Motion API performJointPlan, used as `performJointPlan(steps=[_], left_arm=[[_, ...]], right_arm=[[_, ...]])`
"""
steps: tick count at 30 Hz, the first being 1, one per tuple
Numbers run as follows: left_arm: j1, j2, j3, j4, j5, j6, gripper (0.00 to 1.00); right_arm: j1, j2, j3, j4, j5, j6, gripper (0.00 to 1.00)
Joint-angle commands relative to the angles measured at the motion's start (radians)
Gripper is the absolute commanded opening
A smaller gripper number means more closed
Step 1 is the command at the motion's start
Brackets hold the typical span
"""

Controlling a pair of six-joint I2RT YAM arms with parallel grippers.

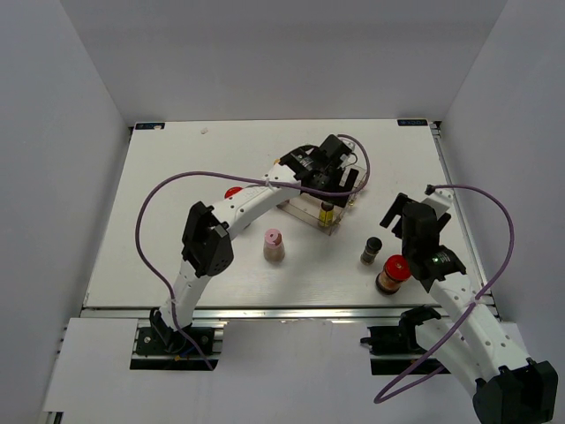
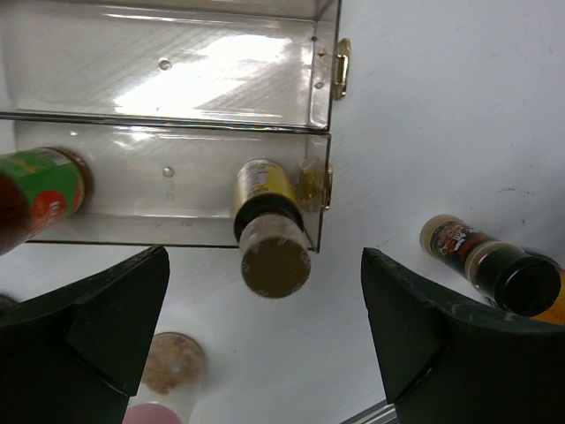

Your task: Organize the condiment bottles

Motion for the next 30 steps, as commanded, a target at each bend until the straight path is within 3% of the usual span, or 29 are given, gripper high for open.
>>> performJointPlan(steps=[1,5,8,13,18,30], left_arm=[[-0.001,-0.143,0.013,-0.02,-0.093,-0.026,0.98],[0.002,-0.309,-0.172,0.017,-0.242,-0.084,0.98],[0.048,-0.471,-0.402,0.063,-0.307,-0.159,0.98],[0.301,-0.748,-0.794,0.172,-0.215,-0.293,0.98],[0.359,-0.846,-0.869,0.189,-0.281,-0.317,0.98],[0.413,-0.71,-0.86,0.246,-0.144,-0.26,0.98]], right_arm=[[-0.004,-0.009,-0.012,0.022,-0.025,-0.018,0.89],[-0.004,-0.009,-0.012,0.028,-0.039,-0.021,0.89],[-0.004,-0.012,-0.01,0.029,-0.039,-0.018,0.89],[-0.006,-0.017,-0.012,0.038,-0.044,-0.02,0.89],[-0.006,-0.011,-0.012,0.045,-0.042,-0.02,0.89],[-0.006,0.005,-0.01,0.045,-0.05,-0.02,0.89]])
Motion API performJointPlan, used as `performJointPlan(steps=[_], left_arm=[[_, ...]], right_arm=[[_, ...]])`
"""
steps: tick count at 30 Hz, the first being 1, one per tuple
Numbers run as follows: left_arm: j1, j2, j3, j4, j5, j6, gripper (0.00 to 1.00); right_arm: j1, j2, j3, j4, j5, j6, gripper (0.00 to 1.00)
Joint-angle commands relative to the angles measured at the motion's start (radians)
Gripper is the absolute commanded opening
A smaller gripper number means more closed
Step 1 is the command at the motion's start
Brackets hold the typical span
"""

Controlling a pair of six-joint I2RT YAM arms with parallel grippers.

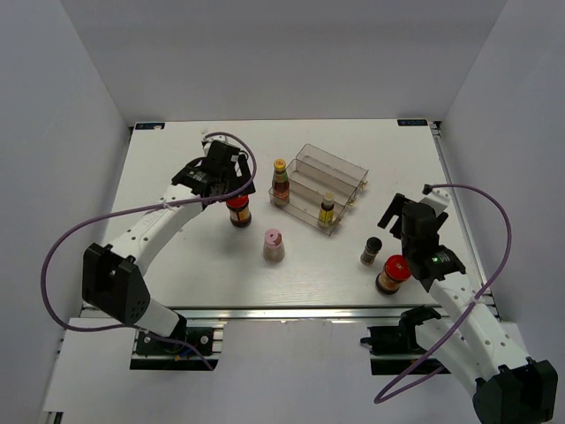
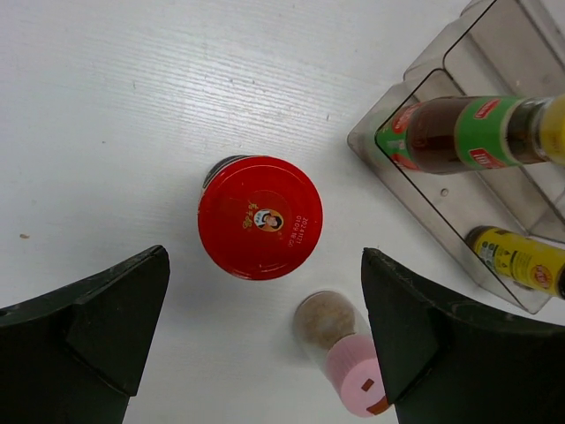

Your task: Organize the condiment bottles

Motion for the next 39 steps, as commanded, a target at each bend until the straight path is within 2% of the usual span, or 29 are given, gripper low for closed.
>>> performJointPlan(steps=[1,9,19,21,22,24,25,29,32,36,37,39], left_arm=[[0.014,0.035,0.011,0.02,0.044,0.025,0.98],[0.037,0.12,0.021,0.019,0.036,0.027,0.98],[0.054,0.195,0.036,0.051,0.114,0.045,0.98],[0.054,0.198,0.033,0.046,0.108,0.042,0.92],[0.054,0.201,0.036,0.04,0.102,0.036,0.82],[0.054,0.206,0.045,0.025,0.096,0.031,0.68],[0.054,0.206,0.048,0.023,0.097,0.031,0.57],[0.054,0.191,0.076,0.009,0.073,0.028,0.4],[0.054,0.189,0.112,0.006,0.07,0.04,0.32],[0.054,0.213,0.262,0.002,0.055,0.072,0.04],[0.054,0.221,0.293,0.0,0.047,0.086,0.0],[0.054,0.238,0.356,0.0,0.045,0.105,0.0]], right_arm=[[-0.007,-0.001,-0.011,0.039,0.003,-0.011,0.89],[-0.007,0.0,-0.014,0.043,-0.003,-0.012,0.89],[-0.006,-0.011,-0.02,0.053,-0.016,-0.014,0.89],[-0.006,-0.011,-0.02,0.051,-0.016,-0.012,0.89],[-0.006,-0.011,-0.021,0.053,-0.017,-0.012,0.89],[-0.007,-0.012,-0.023,0.051,-0.016,-0.011,0.89],[-0.006,-0.014,-0.021,0.051,-0.016,-0.011,0.89],[-0.006,-0.014,-0.024,0.054,-0.017,-0.012,0.89],[-0.007,-0.014,-0.024,0.057,-0.022,-0.011,0.89],[-0.007,-0.009,-0.024,0.059,-0.023,-0.014,0.89],[-0.006,-0.011,-0.024,0.059,-0.023,-0.014,0.89],[-0.007,-0.012,-0.023,0.059,-0.023,-0.017,0.89]])
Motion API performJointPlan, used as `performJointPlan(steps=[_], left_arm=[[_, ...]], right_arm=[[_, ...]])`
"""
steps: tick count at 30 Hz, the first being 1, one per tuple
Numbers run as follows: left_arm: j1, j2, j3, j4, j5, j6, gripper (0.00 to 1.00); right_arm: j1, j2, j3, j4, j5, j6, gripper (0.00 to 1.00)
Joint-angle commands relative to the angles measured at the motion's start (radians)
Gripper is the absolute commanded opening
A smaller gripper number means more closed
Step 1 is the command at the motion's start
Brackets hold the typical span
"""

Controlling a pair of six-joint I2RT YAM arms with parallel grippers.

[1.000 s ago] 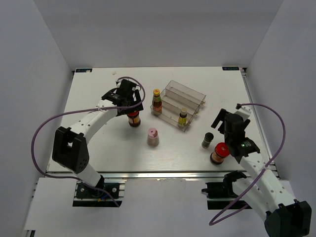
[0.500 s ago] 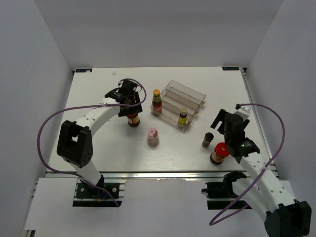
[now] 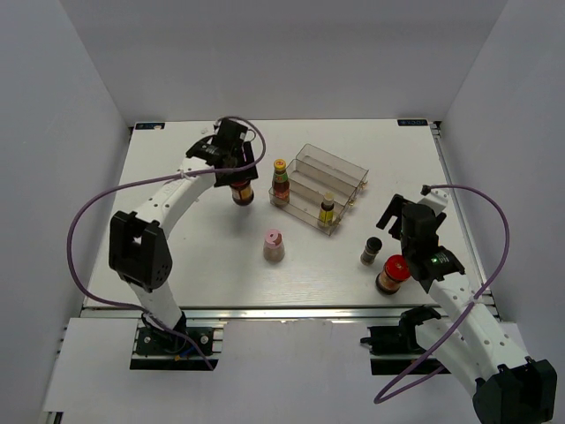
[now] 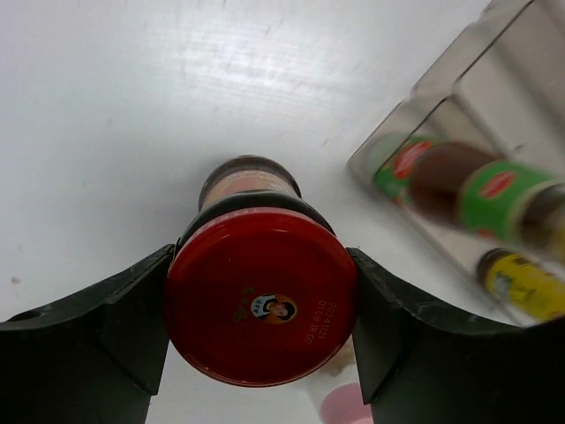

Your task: Organize the condiment bottles

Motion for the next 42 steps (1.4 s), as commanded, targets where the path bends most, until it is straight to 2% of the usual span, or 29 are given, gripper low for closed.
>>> performJointPlan(steps=[1,3,5,8,9,13,19,24,31,36,42], left_arm=[[0.004,-0.015,0.195,0.083,-0.034,0.055,0.0],[0.004,-0.002,0.268,0.083,-0.051,0.079,0.0],[0.004,0.074,0.384,0.093,-0.068,0.099,0.0],[0.004,0.169,0.533,0.142,0.022,0.138,0.0],[0.004,0.229,0.627,0.145,0.041,0.146,0.0],[0.004,0.315,0.755,0.166,0.139,0.163,0.0],[-0.018,0.353,0.756,0.283,0.257,0.169,0.0],[-0.076,0.396,0.795,0.321,0.242,0.213,0.0],[-0.128,0.444,0.826,0.269,0.13,0.272,0.0],[-0.156,0.494,0.855,0.238,0.149,0.312,0.0],[-0.168,0.525,0.874,0.2,0.103,0.333,0.0]], right_arm=[[-0.007,-0.011,-0.008,0.039,-0.001,-0.015,0.89],[-0.005,-0.012,-0.006,0.042,-0.002,-0.022,0.89],[-0.005,-0.014,-0.005,0.044,-0.002,-0.023,0.89],[-0.007,-0.014,-0.006,0.05,0.003,-0.028,0.89],[-0.007,-0.014,-0.006,0.053,0.007,-0.029,0.89],[-0.007,-0.005,-0.003,0.05,0.018,-0.035,0.89],[-0.007,-0.006,-0.008,0.048,0.018,-0.034,0.89],[-0.007,-0.001,-0.009,0.051,0.006,-0.037,0.89],[-0.007,-0.005,-0.015,0.06,-0.01,-0.038,0.89],[-0.009,-0.006,-0.015,0.059,-0.008,-0.04,0.89],[-0.009,-0.006,-0.018,0.06,-0.005,-0.04,0.89]])
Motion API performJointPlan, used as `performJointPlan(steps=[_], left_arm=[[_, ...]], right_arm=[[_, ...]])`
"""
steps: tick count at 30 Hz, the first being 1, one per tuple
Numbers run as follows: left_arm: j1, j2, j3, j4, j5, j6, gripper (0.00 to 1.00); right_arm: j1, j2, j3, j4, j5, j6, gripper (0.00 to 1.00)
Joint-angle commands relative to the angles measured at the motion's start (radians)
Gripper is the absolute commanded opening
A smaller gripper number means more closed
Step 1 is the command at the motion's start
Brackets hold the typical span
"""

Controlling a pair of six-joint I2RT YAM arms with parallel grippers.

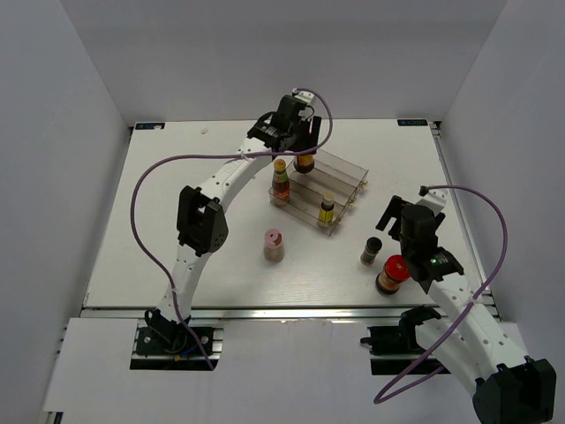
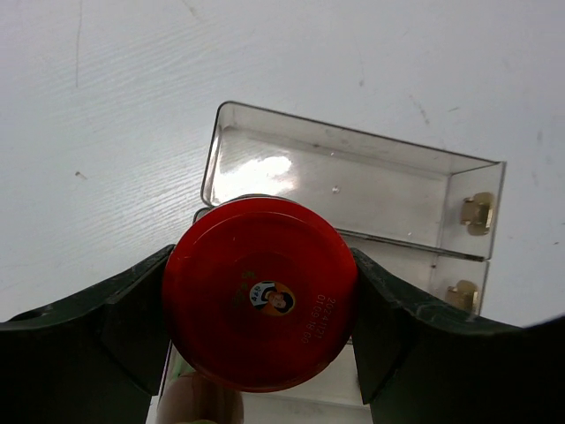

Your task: Organize the condiment bottles

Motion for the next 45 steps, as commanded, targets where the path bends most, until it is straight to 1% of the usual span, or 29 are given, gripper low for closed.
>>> performJointPlan(steps=[1,5,11,13,17,21,25,27,31,36,40,45], left_arm=[[0.002,-0.056,0.066,0.05,-0.042,0.028,0.0],[0.0,-0.044,0.064,0.041,-0.047,0.035,0.0],[-0.001,-0.03,0.067,0.026,-0.012,0.032,0.0],[-0.001,-0.042,0.064,0.017,0.014,0.029,0.0],[-0.001,-0.059,0.063,0.009,-0.002,0.035,0.0],[-0.008,-0.059,0.058,-0.016,0.011,0.054,0.0],[-0.021,-0.042,0.077,-0.061,-0.055,0.059,0.0],[-0.023,-0.059,0.067,-0.078,-0.084,0.052,0.0],[-0.023,-0.12,-0.006,-0.037,-0.079,0.053,0.0],[-0.026,-0.119,0.03,-0.06,-0.076,0.053,0.0],[-0.028,-0.14,-0.012,-0.028,-0.076,0.056,0.0],[-0.028,-0.097,0.006,-0.043,-0.079,0.052,0.0]], right_arm=[[-0.008,-0.003,-0.004,0.047,0.0,-0.009,0.89],[-0.007,0.005,-0.004,0.047,0.0,-0.009,0.89],[-0.008,0.008,-0.004,0.047,0.002,-0.008,0.89],[-0.008,0.006,-0.006,0.047,0.003,-0.009,0.89],[-0.007,0.008,-0.006,0.049,0.002,-0.008,0.89],[-0.007,0.008,-0.006,0.051,-0.003,-0.006,0.89],[-0.008,0.008,-0.006,0.049,-0.001,-0.004,0.89],[-0.007,0.005,-0.007,0.049,-0.003,-0.006,0.89],[-0.007,0.011,-0.009,0.057,-0.007,-0.004,0.89],[-0.008,0.012,-0.007,0.054,-0.006,-0.004,0.89],[-0.007,0.009,-0.014,0.063,-0.009,-0.004,0.89],[-0.008,0.011,-0.01,0.058,-0.011,-0.004,0.89]])
